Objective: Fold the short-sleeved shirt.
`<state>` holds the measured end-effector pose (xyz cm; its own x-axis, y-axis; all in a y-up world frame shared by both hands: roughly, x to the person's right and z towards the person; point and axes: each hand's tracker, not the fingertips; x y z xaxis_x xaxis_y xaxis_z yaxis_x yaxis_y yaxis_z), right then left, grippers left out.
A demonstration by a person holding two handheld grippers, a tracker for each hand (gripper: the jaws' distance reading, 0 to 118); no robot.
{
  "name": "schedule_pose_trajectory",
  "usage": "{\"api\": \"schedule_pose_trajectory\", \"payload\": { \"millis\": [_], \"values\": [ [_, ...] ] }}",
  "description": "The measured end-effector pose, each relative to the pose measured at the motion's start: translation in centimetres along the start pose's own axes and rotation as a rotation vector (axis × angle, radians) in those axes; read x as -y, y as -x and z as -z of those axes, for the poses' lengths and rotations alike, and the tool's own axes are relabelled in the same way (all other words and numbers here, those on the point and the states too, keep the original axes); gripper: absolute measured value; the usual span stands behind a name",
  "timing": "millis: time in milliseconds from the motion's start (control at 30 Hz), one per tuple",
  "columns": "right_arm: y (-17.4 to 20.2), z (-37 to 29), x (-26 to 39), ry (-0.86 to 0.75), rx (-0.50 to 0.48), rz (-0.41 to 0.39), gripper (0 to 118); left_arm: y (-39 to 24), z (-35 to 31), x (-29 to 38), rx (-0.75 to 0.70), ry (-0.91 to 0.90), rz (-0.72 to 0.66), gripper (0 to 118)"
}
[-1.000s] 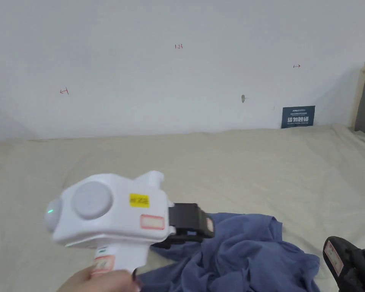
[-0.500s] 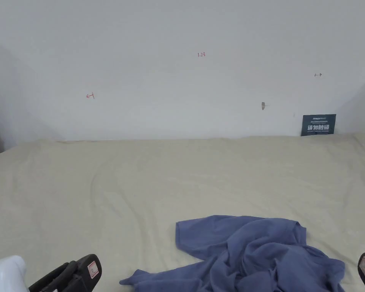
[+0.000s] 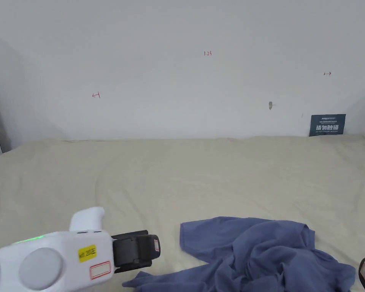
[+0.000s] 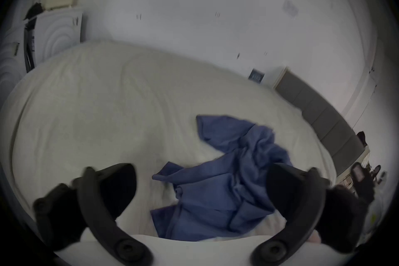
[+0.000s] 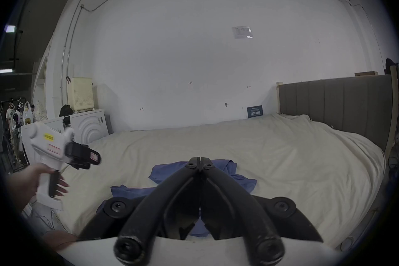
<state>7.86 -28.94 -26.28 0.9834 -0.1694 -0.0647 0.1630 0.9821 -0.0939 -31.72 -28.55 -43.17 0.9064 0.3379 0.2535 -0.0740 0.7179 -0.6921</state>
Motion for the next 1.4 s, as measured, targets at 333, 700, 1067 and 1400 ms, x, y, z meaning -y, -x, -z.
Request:
{"api": "schedule_pose_trajectory", "payload": {
  "millis": [333,700,1067,1400],
  "values": [
    [-1.4,1.2,2.1,0.095,0.019,0.017,0,3.8,12.7,0.7,-0.152,0.346,-0.051,118],
    [-2.3,3.6,2.0,0.122,0.056,0.038,0,-0.9,9.0,2.7,-0.083,0.215,0.152,10],
    [-7.6,29.0,-6.0,0.758,-0.093,0.018,82,0.8,7.9,4.5,0.002,0.132,0.046,10],
    [-11.3,41.4,2.2,0.969,0.083,0.188,44,2.2,8.0,5.4,0.042,0.149,-0.014,10]
  ]
}}
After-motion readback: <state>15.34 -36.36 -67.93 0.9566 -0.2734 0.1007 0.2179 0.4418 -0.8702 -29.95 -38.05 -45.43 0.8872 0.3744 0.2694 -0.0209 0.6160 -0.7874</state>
